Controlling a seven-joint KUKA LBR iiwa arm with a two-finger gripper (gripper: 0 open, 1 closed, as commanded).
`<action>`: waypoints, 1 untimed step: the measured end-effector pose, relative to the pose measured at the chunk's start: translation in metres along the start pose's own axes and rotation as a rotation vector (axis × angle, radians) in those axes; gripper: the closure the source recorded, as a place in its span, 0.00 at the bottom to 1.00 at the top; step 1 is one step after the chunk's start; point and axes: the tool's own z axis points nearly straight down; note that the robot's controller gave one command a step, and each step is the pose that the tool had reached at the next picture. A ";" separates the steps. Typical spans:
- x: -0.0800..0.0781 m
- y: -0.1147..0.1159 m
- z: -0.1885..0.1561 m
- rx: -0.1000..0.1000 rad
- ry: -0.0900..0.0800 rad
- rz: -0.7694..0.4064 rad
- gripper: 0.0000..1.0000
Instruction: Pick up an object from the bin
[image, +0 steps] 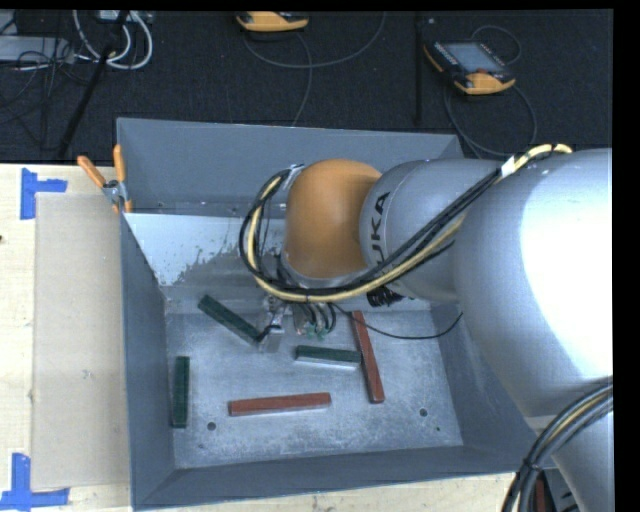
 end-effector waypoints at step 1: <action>0.000 0.000 0.000 0.000 0.000 0.002 0.00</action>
Offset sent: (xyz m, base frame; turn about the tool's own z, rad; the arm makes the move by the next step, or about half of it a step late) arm 0.0000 0.0000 0.0000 0.0000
